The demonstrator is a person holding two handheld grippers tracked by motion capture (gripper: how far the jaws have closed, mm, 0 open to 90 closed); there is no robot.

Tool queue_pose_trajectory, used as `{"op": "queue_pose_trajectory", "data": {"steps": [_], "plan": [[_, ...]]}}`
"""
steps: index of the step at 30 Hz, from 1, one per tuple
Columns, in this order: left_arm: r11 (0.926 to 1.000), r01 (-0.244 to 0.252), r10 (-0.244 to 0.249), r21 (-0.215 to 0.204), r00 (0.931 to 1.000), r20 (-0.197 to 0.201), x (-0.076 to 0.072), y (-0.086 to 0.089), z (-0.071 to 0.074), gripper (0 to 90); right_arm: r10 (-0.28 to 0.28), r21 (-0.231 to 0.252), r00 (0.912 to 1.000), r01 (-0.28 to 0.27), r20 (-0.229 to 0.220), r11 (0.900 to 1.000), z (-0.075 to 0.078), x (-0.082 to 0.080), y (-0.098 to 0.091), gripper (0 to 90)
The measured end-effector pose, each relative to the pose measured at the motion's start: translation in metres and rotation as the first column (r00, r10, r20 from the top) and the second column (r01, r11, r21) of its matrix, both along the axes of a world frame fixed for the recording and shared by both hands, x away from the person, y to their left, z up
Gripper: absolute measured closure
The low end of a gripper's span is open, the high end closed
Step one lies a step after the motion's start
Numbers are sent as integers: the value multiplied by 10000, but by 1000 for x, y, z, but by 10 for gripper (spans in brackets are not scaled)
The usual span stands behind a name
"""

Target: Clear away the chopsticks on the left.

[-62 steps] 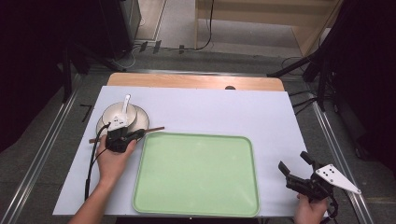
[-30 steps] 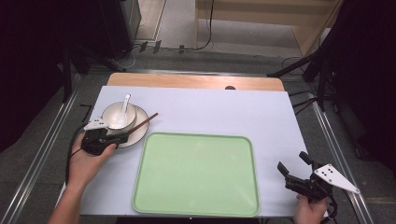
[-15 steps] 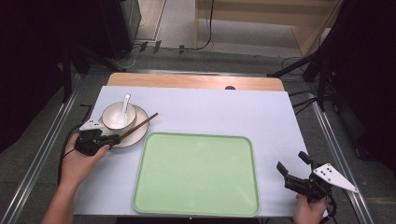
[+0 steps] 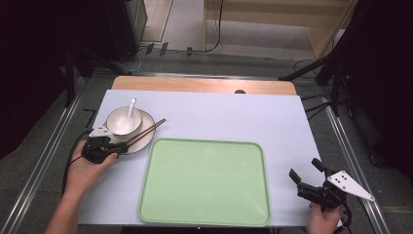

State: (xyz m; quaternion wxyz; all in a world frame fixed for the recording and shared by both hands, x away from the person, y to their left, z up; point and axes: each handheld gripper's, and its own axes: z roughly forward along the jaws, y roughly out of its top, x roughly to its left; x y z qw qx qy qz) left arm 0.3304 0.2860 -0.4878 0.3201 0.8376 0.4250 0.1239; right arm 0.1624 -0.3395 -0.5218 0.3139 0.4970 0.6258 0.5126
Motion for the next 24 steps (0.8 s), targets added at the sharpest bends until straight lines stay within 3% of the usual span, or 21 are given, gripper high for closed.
{"op": "queue_pose_trajectory", "data": {"steps": [6,9,12,14,17,22,24], "plan": [[9994,273,-278,-195,9993,-260,1,-2,-1,833,23,-40,10000,-23,-13,10000,0,0,0,76],[9997,238,-240,-71,9995,-211,0,-4,0,853,22,-14,10000,-22,-41,10000,0,1,0,76],[9995,260,-262,-202,9996,-71,-3,-6,4,855,26,-31,10000,-26,-3,10000,0,0,0,76],[9983,276,-278,-519,9996,-36,-7,-9,9,855,3,-36,10000,-3,11,10000,0,0,-1,76],[9965,535,-531,-644,9986,72,-17,-19,15,855,-13,9,10000,13,24,10000,0,0,-2,76],[9936,919,-934,-660,9954,-193,-35,-39,11,855,-56,10,10000,56,36,10000,0,-1,-2,76],[9905,930,-975,-1012,9944,-408,-43,-48,8,855,-57,-21,10000,57,63,10000,1,-1,-2,76]]}}
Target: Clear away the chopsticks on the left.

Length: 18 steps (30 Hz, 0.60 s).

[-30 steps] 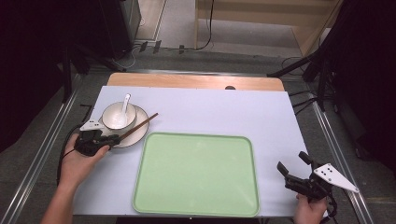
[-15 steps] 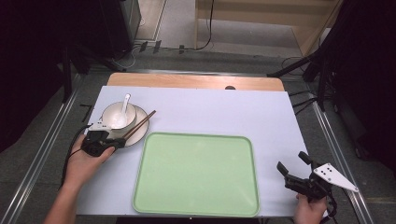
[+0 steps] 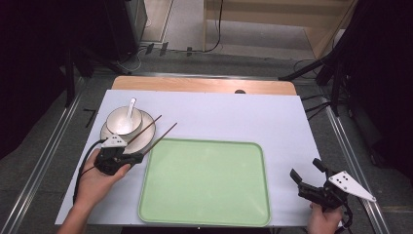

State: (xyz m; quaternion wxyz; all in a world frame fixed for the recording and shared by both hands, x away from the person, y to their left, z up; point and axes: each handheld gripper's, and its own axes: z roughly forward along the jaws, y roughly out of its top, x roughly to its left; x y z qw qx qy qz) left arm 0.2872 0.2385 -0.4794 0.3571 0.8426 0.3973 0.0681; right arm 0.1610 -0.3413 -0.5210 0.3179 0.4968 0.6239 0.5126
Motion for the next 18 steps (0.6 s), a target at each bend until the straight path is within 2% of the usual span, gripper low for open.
{"op": "queue_pose_trajectory", "data": {"steps": [6,11,16,18], "plan": [[9991,356,-366,-214,9981,-495,-25,-23,-8,854,58,-26,10000,-58,23,10000,0,0,1,76],[9987,281,-315,-414,9960,-833,-40,-33,-17,853,74,-25,10000,-74,-3,10000,0,0,1,76],[9992,168,-209,-360,9929,-1167,-48,-44,-28,852,103,11,9999,-103,-30,9999,0,1,2,76],[9998,106,-128,-187,9927,-1196,-49,-46,-31,851,119,-15,9999,-119,-5,9999,0,2,2,76]]}}
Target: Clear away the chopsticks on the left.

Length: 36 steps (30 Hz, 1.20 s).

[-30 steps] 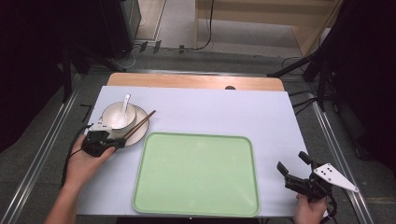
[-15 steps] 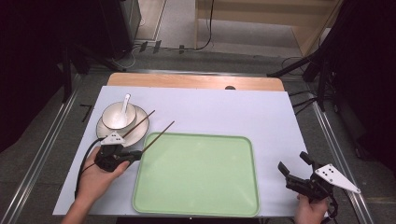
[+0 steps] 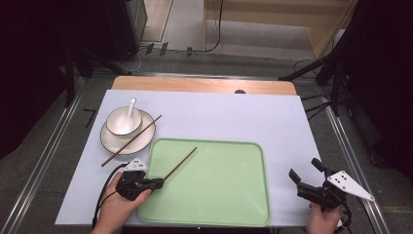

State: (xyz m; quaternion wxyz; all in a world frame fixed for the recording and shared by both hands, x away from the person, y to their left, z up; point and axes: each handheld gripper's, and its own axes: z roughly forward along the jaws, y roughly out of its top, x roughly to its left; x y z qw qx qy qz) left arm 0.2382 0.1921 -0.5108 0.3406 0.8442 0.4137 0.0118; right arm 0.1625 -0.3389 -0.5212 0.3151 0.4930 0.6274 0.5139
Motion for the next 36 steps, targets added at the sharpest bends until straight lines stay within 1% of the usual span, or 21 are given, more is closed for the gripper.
{"op": "queue_pose_trajectory", "data": {"steps": [1,3,6,10,12,15,17,19,20,21,22,24,25,26,27,29,30,31,33,35,36], "plan": [[10000,-76,76,62,10000,16,0,-1,-2,851,1,-11,10000,-1,9,10000,0,0,0,76],[9997,-186,185,-152,9998,-59,0,0,-4,845,-2,-14,10000,2,11,10000,0,0,0,76],[9991,-331,329,-266,9994,-97,-1,1,-4,842,-12,1,10000,12,-18,10000,0,0,0,76],[9995,-244,243,-220,9997,-15,-3,-1,-4,800,-16,-2,10000,16,-34,10000,-1,1,0,76],[9994,-220,219,-268,9998,-41,-3,-1,-4,775,-7,-5,10000,7,-44,10000,0,0,1,76],[9989,-87,79,-469,9998,-162,-1,-1,-3,703,-5,7,10000,5,-54,10000,0,0,1,76],[9990,-32,25,-450,9999,-150,1,-2,-2,645,-21,-13,10000,21,-41,10000,0,0,0,76],[9994,-33,34,-352,10000,28,4,-4,-1,593,-24,-2,10000,24,-33,10000,0,0,0,76],[9987,-36,43,-518,9999,121,7,-4,1,593,-32,7,10000,32,-49,10000,-1,0,0,76],[9982,-20,33,-607,9997,221,11,-6,2,595,-29,14,10000,29,-72,10000,-1,0,0,76],[9979,15,12,-643,9991,422,14,-9,4,602,-14,15,10000,14,-88,10000,-1,0,-1,76],[9978,113,-64,-651,9971,753,21,-20,8,649,2,5,9999,-2,-103,10000,-1,0,-1,76],[9976,268,-213,-643,9962,846,24,-26,9,680,-7,17,9999,7,-112,10000,-2,1,-1,76],[9973,440,-382,-585,9945,972,27,-36,10,746,-21,41,9999,21,-141,10000,-2,1,0,76],[9975,548,-499,-444,9934,1035,29,-41,10,793,-27,60,9999,28,-142,10000,-2,1,0,76],[9968,771,-746,-198,9918,1034,34,-56,9,877,-34,33,9999,34,-114,10000,-2,1,0,76],[9967,812,-800,-96,9924,935,37,-61,6,900,-29,18,9999,29,-115,10000,-2,1,0,76],[9967,811,-813,63,9933,815,41,-66,4,900,-30,17,9999,31,-122,10000,-2,1,0,76],[9965,765,-786,328,9944,711,46,-72,-2,900,-24,9,9999,25,-133,10000,-2,0,0,76],[9967,588,-627,555,9956,702,48,-73,-5,900,17,-14,9999,-17,-147,10000,-2,0,0,76],[9973,488,-523,549,9965,645,49,-71,-5,900,11,-3,9999,-12,-135,10000,-2,1,1,76]]}}
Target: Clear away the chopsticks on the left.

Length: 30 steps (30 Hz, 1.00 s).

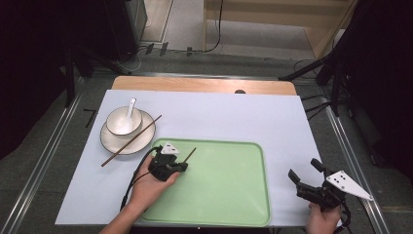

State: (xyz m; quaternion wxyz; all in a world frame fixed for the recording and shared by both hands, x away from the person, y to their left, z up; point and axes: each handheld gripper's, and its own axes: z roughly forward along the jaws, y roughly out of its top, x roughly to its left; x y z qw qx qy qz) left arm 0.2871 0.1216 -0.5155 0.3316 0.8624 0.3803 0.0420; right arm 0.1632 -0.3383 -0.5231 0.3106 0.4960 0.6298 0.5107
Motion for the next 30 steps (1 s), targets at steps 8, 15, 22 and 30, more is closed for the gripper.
{"op": "queue_pose_trajectory", "data": {"steps": [8,15,22,30], "plan": [[9978,-658,657,76,9977,145,1,20,1,900,27,-71,10000,-27,-22,10000,0,1,1,76],[9956,-931,929,146,9956,103,1,42,3,900,16,-77,10000,-17,-24,10000,-1,1,1,76],[9916,-1290,1290,69,9916,53,0,60,3,900,23,-46,10000,-23,-55,10000,-1,1,1,76],[9879,-1533,1537,-250,9880,179,3,68,2,900,38,-68,10000,-38,-76,10000,-1,2,2,76]]}}
